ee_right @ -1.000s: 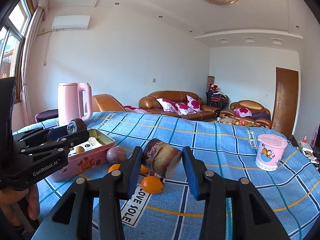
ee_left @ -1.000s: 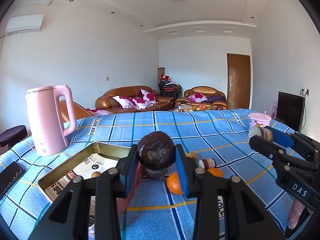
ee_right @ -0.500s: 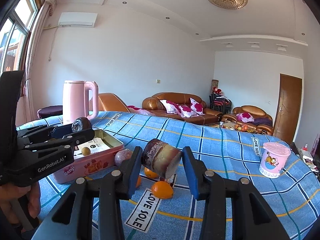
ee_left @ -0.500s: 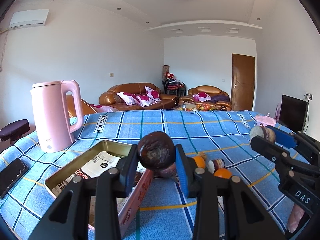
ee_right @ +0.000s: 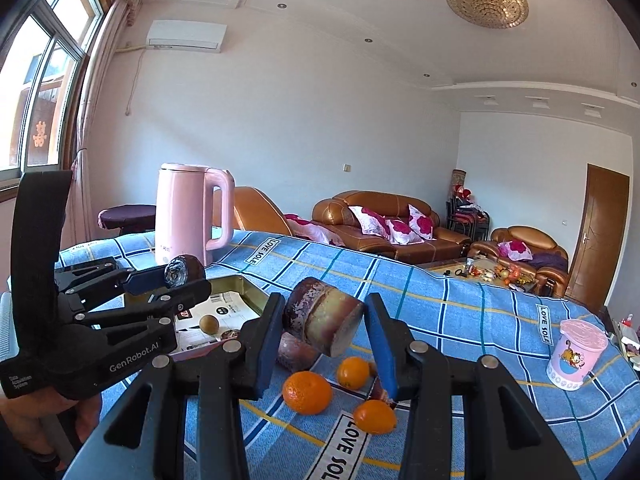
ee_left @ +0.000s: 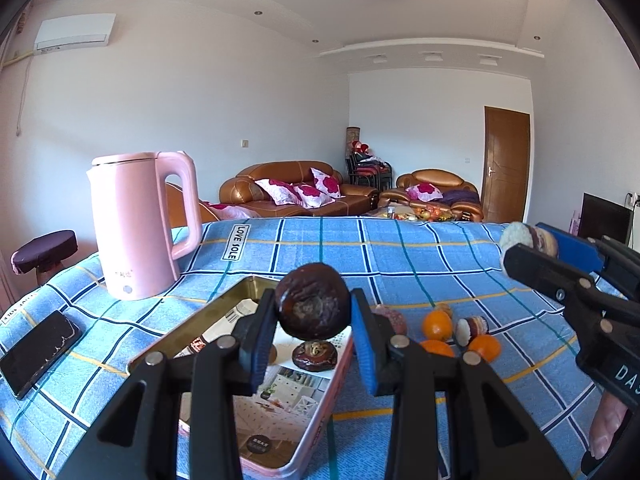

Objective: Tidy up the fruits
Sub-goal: 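Move the mangosteen over the tin box while the right tool brings the roll above it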

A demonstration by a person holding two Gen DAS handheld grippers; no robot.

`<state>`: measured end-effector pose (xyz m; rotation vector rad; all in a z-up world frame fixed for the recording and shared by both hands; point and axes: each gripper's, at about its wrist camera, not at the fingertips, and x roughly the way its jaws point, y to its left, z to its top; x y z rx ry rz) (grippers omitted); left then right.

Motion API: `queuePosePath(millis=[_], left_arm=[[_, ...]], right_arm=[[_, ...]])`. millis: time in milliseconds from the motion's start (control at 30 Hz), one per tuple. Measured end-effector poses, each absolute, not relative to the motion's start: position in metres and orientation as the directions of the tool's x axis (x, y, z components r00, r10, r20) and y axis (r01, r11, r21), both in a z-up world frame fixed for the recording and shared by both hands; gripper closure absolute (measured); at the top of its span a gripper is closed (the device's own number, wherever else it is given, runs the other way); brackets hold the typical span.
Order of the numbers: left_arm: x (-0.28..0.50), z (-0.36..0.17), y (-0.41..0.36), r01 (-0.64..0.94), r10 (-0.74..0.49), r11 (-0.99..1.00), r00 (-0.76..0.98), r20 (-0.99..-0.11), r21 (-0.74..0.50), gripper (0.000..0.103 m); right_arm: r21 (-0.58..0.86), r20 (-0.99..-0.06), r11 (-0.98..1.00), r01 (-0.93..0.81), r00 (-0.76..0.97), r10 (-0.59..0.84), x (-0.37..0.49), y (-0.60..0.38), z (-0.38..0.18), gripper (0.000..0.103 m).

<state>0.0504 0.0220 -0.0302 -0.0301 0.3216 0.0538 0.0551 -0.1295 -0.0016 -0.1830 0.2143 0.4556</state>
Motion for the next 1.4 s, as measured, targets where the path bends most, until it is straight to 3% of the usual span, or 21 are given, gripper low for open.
queuePosePath(millis=[800,1400], left_arm=[[0.056,-0.027,0.089,-0.181,0.166,0.983,0.923,-0.347,-0.011,0.065],[0.086,-0.049,0.111,-0.165,0.139,0.986,0.875,-0.464,-0.017,0.065]], right_arm=[[-0.136,-0.279,0.812,-0.567,0.809,0.518,0.080,-0.064,0.015,0.060],[-0.070,-0.397,0.786,-0.615,0.740,0.543,0.113,-0.019,-0.021,0.060]])
